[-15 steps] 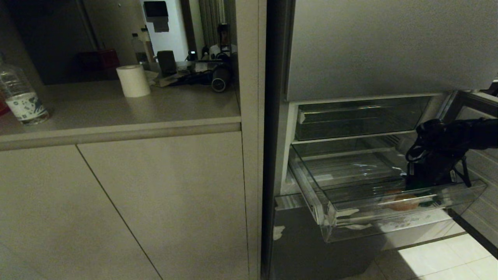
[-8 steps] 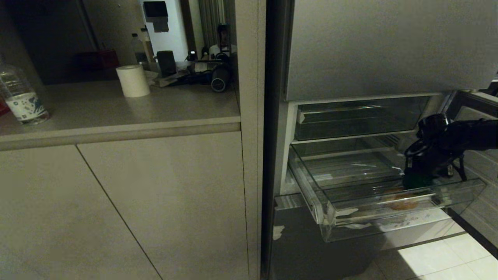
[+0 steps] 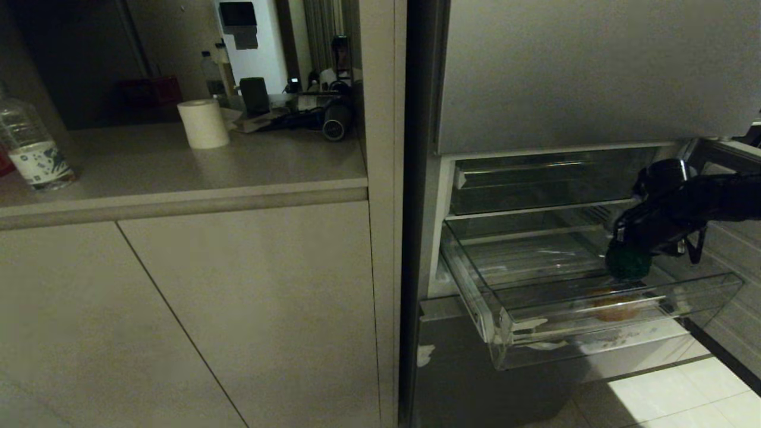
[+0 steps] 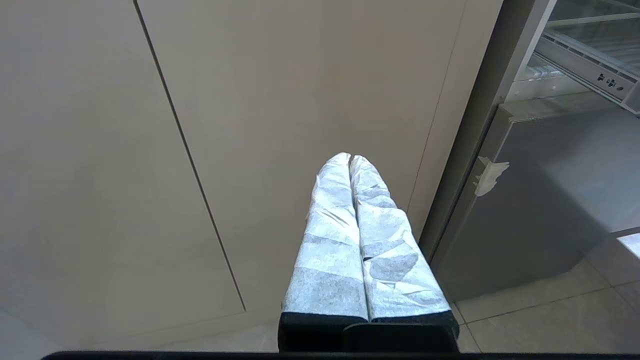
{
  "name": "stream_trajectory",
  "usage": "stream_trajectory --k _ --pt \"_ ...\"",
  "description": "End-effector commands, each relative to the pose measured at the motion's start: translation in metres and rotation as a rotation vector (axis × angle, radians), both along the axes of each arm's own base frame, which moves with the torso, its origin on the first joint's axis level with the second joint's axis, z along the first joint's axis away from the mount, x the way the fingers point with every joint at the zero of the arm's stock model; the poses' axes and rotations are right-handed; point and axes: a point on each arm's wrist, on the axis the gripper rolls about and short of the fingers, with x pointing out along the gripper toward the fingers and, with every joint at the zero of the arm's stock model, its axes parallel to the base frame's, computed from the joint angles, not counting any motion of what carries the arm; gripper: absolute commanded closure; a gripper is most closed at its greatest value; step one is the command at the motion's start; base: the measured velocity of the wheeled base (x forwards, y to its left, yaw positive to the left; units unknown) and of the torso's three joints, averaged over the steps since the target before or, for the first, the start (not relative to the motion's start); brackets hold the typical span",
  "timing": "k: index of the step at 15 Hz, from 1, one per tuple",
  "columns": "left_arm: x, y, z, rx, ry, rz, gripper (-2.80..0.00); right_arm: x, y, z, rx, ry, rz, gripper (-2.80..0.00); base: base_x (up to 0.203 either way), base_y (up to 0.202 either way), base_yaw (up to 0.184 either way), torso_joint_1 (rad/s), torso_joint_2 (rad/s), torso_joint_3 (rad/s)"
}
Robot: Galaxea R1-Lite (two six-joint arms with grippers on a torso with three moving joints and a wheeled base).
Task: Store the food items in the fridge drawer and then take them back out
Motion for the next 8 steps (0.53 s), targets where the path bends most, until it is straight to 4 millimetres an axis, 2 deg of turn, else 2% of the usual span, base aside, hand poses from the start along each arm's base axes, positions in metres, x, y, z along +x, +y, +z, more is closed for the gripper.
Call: stream_trajectory --k 1,8 --pt "0.000 0.000 0.000 0.000 0.001 0.000 0.00 -0.012 0.005 0.029 -0.011 -0.047 0.004 0.00 0.000 0.000 0.000 0.000 0.00 0.000" --pt "0.000 0.000 0.000 0.000 0.001 0.000 0.00 -0.074 0.020 0.093 -0.002 -0.046 -0.004 0.00 0.000 0.000 0.000 0.000 0.00 0.000"
